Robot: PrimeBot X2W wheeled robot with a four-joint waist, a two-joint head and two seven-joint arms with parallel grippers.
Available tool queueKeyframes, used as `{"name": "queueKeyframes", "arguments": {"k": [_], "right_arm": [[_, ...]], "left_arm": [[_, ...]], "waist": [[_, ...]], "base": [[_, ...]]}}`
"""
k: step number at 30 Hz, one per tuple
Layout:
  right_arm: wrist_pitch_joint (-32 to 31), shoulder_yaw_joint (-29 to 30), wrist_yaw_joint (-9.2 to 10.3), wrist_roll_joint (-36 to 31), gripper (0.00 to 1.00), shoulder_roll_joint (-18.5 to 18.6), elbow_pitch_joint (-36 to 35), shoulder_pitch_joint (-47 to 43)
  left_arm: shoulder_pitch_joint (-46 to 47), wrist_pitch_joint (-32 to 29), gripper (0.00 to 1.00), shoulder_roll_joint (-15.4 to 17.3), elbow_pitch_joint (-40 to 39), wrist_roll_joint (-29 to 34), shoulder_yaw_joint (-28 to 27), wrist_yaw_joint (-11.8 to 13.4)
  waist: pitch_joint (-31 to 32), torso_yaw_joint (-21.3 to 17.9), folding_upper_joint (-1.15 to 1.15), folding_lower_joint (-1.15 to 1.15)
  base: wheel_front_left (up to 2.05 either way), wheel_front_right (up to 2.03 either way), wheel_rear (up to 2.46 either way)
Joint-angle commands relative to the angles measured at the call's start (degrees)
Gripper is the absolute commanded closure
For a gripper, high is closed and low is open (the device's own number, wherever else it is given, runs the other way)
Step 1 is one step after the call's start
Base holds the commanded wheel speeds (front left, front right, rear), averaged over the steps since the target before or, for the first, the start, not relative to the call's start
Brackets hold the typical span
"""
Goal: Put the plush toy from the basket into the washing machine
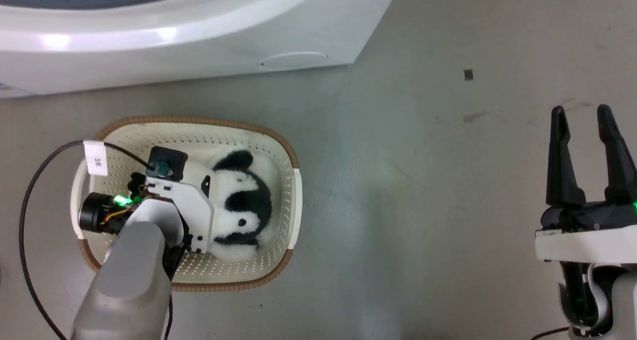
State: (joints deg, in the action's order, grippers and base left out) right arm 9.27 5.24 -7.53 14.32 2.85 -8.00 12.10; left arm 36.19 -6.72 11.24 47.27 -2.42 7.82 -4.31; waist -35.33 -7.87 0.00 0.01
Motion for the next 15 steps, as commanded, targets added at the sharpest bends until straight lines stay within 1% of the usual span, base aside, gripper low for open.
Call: {"name": "queueKeyframes", "arguments": {"k": [1,8,15], "right_arm": [[0.63,0.21,0.02,0.54,0.0,0.02,-0.57,1.37],[1.46,0.82,0.03,1.15,0.0,0.02,-1.64,3.07],[2.3,1.26,0.03,2.29,0.0,0.02,-2.38,4.69]], "left_arm": [[1.86,-0.33,0.0,0.47,1.44,-0.33,0.29,-0.36],[6.84,-1.76,0.0,1.28,5.56,-0.14,2.12,-0.64],[9.89,-4.08,0.0,2.39,9.69,-1.18,2.68,0.26]], "waist": [[-2.18,-0.28,0.0,-0.01],[-8.0,0.0,0.0,-0.01],[-11.95,-0.56,0.0,-0.01]], "base": [[0.0,0.0,0.0],[0.0,0.0,0.0],[0.0,0.0,0.0]]}}
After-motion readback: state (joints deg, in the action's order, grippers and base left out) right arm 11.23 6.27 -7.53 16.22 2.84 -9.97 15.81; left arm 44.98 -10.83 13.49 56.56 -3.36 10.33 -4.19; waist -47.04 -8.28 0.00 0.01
